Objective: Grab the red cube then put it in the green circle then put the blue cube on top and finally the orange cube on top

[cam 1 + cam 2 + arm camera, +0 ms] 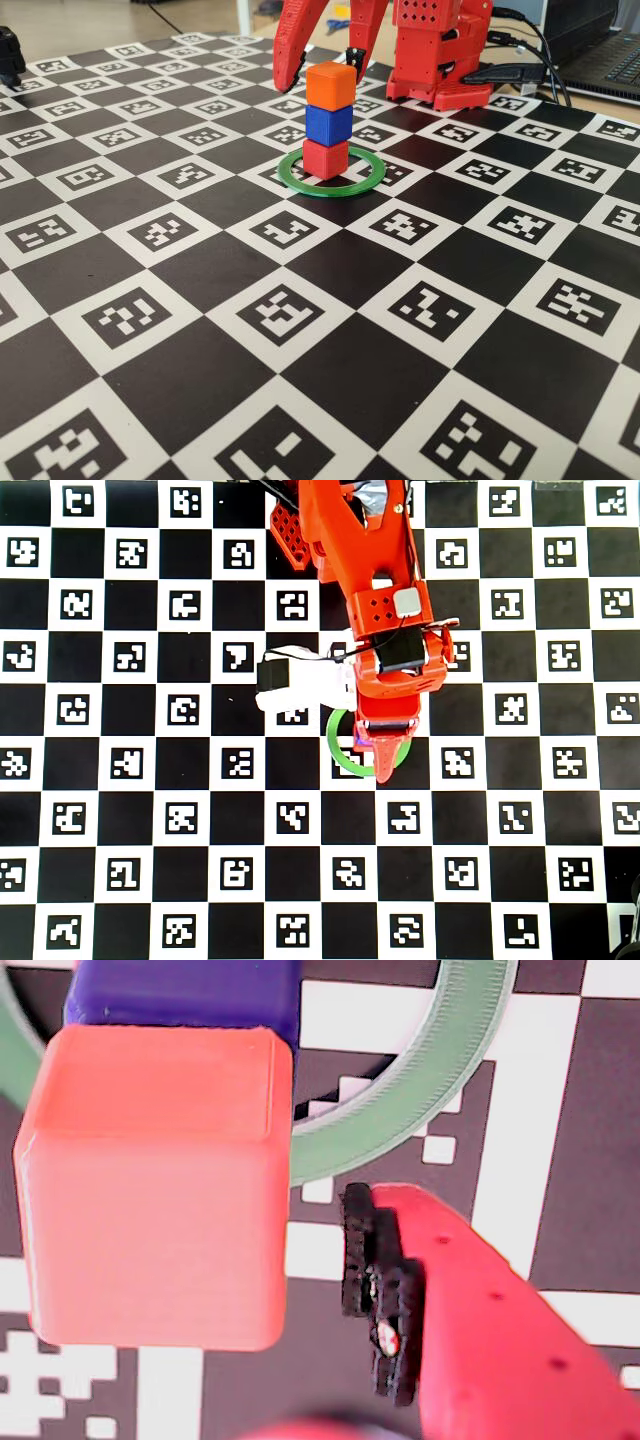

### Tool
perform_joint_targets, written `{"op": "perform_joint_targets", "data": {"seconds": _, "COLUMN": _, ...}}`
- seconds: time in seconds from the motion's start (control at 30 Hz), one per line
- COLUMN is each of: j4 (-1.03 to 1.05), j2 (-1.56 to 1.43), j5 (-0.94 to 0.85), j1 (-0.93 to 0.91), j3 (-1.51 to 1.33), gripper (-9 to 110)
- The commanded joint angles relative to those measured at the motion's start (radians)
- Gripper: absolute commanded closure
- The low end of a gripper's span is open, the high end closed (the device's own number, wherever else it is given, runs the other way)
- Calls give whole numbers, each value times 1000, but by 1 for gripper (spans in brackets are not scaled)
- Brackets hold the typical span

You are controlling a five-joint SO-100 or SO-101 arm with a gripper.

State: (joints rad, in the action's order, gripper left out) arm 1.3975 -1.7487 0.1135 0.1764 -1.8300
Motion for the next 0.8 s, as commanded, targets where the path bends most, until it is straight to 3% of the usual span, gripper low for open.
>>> {"op": "perform_joint_targets", "data": {"seconds": 0.0, "j4": 34, "j2": -92, "j5": -12, "j1": -12, "j3": 44, "gripper": 52}}
{"op": "perform_joint_targets", "data": {"seconds": 0.2, "j4": 94, "j2": -152, "j5": -55, "j1": -28, "j3": 77, "gripper": 53}}
{"op": "perform_joint_targets", "data": {"seconds": 0.47, "j4": 124, "j2": -311, "j5": -178, "j1": -64, "j3": 74, "gripper": 61}}
{"op": "perform_joint_targets", "data": {"seconds": 0.77, "j4": 117, "j2": -431, "j5": -318, "j1": -178, "j3": 41, "gripper": 86}}
